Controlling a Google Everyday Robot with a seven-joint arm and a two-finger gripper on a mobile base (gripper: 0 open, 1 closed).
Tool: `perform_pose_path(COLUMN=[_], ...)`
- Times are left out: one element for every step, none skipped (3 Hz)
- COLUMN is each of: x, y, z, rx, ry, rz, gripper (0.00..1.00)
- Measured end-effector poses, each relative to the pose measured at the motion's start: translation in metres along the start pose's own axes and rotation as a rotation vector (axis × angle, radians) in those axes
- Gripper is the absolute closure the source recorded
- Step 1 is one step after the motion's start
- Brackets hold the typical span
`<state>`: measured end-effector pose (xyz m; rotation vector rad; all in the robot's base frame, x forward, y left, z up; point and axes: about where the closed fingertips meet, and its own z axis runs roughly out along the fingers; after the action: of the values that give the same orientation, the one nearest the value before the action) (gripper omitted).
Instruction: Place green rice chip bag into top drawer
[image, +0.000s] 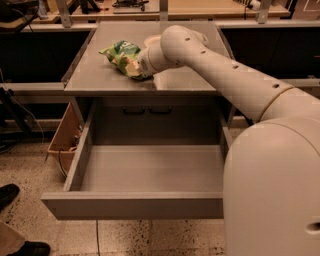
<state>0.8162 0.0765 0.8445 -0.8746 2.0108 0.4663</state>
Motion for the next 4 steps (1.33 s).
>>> perform_pose_path(x=[-0.006, 0.000, 0.011, 0.032], y=[0.014, 0.027, 0.043, 0.062], z=[-0.042, -0.095, -0.143, -0.189], rx=[-0.051, -0.113, -0.188, -0.289], ry=[-0.011, -0.007, -0.009, -0.016], rz=[-0.054, -0.151, -0.221, -0.265], gripper=[1.00, 1.00, 1.00, 1.00])
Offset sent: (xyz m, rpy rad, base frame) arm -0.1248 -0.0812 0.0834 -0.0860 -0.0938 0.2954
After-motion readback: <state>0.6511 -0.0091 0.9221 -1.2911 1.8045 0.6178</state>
